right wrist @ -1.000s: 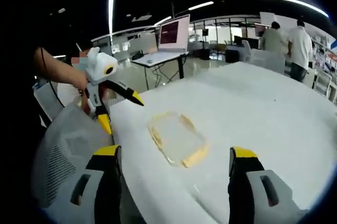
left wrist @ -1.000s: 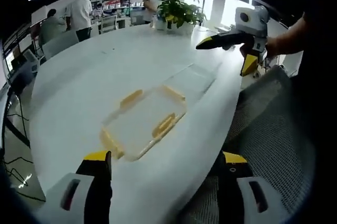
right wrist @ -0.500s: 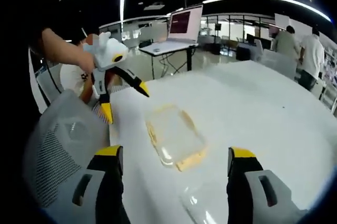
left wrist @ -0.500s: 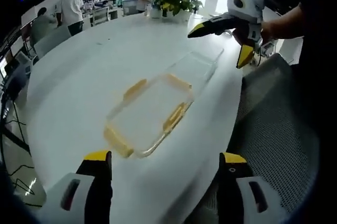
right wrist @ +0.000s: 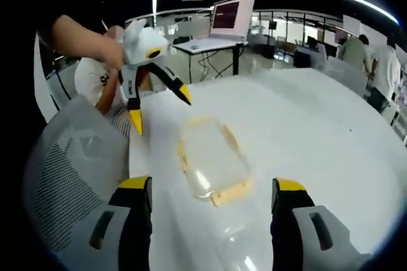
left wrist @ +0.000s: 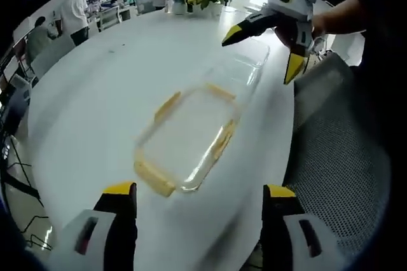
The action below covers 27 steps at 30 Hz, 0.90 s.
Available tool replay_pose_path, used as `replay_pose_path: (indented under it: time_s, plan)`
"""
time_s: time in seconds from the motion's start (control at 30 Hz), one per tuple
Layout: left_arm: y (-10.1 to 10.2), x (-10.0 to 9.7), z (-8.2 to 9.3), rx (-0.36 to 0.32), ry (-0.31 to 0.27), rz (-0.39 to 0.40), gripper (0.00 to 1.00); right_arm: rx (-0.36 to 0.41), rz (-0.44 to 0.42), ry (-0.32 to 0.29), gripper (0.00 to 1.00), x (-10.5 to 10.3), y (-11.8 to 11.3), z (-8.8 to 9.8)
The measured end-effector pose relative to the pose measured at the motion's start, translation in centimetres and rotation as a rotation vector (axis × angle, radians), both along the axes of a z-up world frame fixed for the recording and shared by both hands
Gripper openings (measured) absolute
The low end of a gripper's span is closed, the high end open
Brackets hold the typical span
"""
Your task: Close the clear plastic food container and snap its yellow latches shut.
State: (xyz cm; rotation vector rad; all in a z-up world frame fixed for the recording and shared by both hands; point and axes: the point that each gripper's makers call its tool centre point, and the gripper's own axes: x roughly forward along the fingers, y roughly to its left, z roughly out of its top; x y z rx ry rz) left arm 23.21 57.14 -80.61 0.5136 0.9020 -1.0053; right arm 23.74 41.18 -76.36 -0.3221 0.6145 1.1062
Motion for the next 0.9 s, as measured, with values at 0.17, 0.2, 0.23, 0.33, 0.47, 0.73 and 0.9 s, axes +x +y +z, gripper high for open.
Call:
replay_pose_path:
  time_s: [0.17, 0.2, 0.23, 0.33, 0.47, 0.73, 0.9]
  plan:
    - [0.1, 0.5, -0.2, 0.027, -0.001, -0.027, 0.75, -0.03, 0.023, 0.006, 0.74, 0.2, 0.1, -0.5]
    - [0.2, 0.5, -0.3, 0.035, -0.002, -0.032, 0.74, -0.034, 0.027, 0.002, 0.73, 0.3, 0.1, -0.6]
    - [0.2, 0.5, -0.3, 0.039, -0.002, -0.038, 0.74, -0.037, 0.03, 0.008, 0.73, 0.4, 0.2, -0.7]
    - [0.4, 0.6, -0.5, 0.054, -0.003, -0.054, 0.74, -0.04, 0.034, 0.006, 0.73, 0.6, 0.2, -0.6]
    - [0.8, 1.3, -0.8, 0.07, 0.0, -0.063, 0.74, -0.059, 0.047, 0.005, 0.72, 1.0, 0.6, -1.0]
    - [0.7, 1.8, -1.6, 0.117, 0.007, -0.118, 0.71, -0.124, 0.073, 0.014, 0.71, 1.1, 0.7, -2.4]
    - [0.8, 2.1, -1.7, 0.126, 0.007, -0.137, 0.7, -0.158, 0.09, 0.015, 0.7, 1.0, 0.6, -3.0]
